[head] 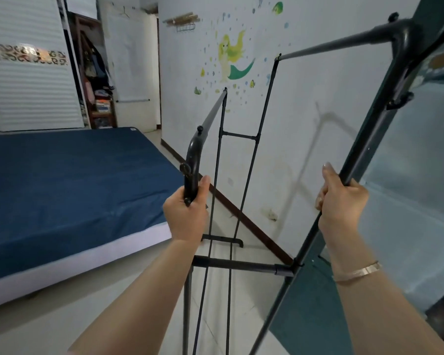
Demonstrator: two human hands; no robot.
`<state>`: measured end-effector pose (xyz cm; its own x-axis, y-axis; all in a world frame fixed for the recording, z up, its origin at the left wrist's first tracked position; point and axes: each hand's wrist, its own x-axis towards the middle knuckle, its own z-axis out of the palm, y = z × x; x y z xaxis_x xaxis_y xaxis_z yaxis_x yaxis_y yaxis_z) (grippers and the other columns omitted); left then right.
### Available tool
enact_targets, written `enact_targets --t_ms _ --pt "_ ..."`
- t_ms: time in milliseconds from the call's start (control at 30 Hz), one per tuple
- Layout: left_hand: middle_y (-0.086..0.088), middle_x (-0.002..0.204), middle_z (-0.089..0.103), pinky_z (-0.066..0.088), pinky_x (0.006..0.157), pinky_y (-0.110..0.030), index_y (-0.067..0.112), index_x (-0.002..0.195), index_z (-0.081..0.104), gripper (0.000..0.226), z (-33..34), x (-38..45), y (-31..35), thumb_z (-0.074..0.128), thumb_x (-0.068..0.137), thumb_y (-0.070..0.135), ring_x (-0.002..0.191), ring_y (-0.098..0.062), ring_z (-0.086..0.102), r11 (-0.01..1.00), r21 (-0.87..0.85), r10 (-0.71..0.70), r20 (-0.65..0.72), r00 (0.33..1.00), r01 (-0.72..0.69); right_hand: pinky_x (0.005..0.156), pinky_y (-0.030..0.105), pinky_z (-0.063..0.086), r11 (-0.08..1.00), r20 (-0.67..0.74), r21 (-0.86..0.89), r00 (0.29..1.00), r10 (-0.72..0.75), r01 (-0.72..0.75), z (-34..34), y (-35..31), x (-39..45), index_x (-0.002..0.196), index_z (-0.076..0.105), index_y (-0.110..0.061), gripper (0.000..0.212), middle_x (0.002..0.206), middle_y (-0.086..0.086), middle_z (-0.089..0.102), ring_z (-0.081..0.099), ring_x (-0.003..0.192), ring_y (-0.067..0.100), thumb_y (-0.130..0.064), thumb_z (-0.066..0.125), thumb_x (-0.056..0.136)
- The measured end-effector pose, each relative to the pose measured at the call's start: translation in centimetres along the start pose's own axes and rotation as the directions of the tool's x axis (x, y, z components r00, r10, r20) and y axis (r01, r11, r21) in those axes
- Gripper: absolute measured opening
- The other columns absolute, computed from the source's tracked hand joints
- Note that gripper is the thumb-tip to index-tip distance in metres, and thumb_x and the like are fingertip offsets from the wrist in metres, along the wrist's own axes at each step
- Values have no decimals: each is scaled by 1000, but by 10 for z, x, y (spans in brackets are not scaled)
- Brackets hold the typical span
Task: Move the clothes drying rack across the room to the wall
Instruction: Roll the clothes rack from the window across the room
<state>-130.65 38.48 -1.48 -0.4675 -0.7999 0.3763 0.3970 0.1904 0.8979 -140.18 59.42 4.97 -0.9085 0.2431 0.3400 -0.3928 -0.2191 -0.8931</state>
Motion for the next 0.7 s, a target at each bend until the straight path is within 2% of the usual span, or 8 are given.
enact_targets --t_ms 100,233,333,500,700 --pt "7 42 46 44 52 -37 30 44 52 45 15 8 -5 69 74 58 47 -22 46 1000 0 -8 -2 1000 8 34 18 32 1000 12 13 1000 5 -5 2 8 20 51 46 -23 41 38 -10 41 36 31 10 -34 74 79" --pt "-7 47 44 44 51 -38 23 46 50 48 33 22 -14 70 74 57 48 -28 43 1000 1 -22 -26 999 22 34 18 32 1000 24 16 1000 14 -15 11 20 44 49 46 -25 41 38 -9 41 36 31 10 -36 73 77" --pt "-3 45 45 43 46 -34 21 48 48 48 44 39 -27 70 75 54 45 -21 44 1000 -13 -29 -12 1000 29 35 18 33 1000 18 -19 1000 2 -2 24 32 63 52 44 -20 42 38 -8 41 37 31 12 -37 73 78" --pt "1 44 45 41 39 -22 27 44 49 46 58 75 -47 71 77 52 40 -14 44 999 -42 -24 8 1000 25 34 19 34 1000 16 -22 1000 -10 11 49 52 88 54 46 -20 41 38 -9 43 38 32 10 -35 72 81" --pt "7 40 44 40 38 -22 26 45 47 47 74 110 -65 70 76 52 36 -10 43 998 -64 -24 23 999 25 35 18 34 999 9 -38 999 -33 34 76 71 115 53 43 -18 43 37 -9 41 38 31 11 -36 71 80"
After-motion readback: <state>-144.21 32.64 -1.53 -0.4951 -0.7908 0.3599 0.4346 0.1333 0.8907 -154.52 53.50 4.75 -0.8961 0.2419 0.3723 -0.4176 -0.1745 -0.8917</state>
